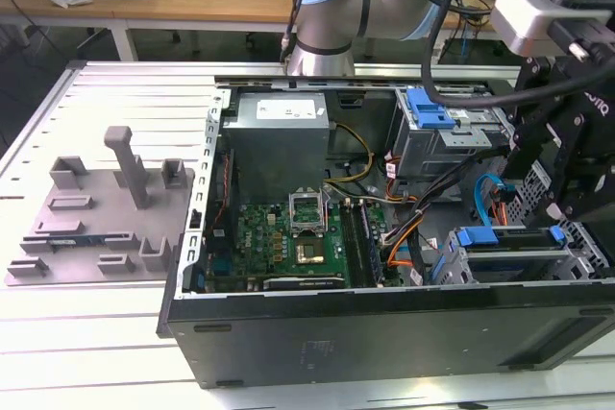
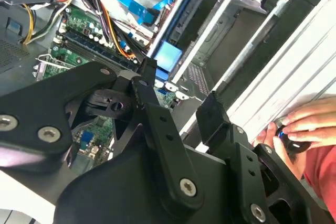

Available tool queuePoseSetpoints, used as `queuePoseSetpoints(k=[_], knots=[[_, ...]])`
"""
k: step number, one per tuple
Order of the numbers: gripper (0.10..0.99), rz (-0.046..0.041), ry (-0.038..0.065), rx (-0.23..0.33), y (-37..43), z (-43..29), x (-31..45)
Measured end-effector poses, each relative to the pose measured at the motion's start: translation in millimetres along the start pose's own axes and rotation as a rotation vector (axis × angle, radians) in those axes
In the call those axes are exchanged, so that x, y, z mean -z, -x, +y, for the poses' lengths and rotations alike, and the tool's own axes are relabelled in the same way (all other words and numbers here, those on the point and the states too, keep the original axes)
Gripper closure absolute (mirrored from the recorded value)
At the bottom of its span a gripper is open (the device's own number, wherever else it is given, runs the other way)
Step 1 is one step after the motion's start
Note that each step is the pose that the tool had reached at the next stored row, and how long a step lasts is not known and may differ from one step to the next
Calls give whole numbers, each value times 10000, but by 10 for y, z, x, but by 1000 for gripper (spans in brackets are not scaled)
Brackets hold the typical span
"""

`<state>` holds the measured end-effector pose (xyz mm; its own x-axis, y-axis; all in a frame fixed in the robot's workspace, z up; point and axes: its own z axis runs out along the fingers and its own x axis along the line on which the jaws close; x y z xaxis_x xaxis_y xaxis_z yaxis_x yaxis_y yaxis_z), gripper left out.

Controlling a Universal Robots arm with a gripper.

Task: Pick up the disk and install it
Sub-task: 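Insert the first disk wire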

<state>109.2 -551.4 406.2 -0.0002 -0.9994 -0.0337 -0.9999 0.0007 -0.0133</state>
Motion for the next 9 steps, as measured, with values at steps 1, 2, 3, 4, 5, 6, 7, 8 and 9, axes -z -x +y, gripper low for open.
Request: queuePoseSetpoints(k=[1, 2, 3, 4, 5, 6, 7, 8, 9], knots=[[502, 40, 0, 2, 106, -8, -3], [502, 74, -1, 3, 193, -11, -7], [502, 150, 0, 4, 306, -12, -10], [502, 256, 3, 5, 404, -13, -15], [502, 351, 13, 6, 445, -13, -16], [502, 485, 36, 8, 482, -13, -20], [502, 693, 78, 9, 518, -12, -21], [502, 882, 116, 9, 544, -11, -24], [502, 1141, 166, 12, 577, -11, -23]])
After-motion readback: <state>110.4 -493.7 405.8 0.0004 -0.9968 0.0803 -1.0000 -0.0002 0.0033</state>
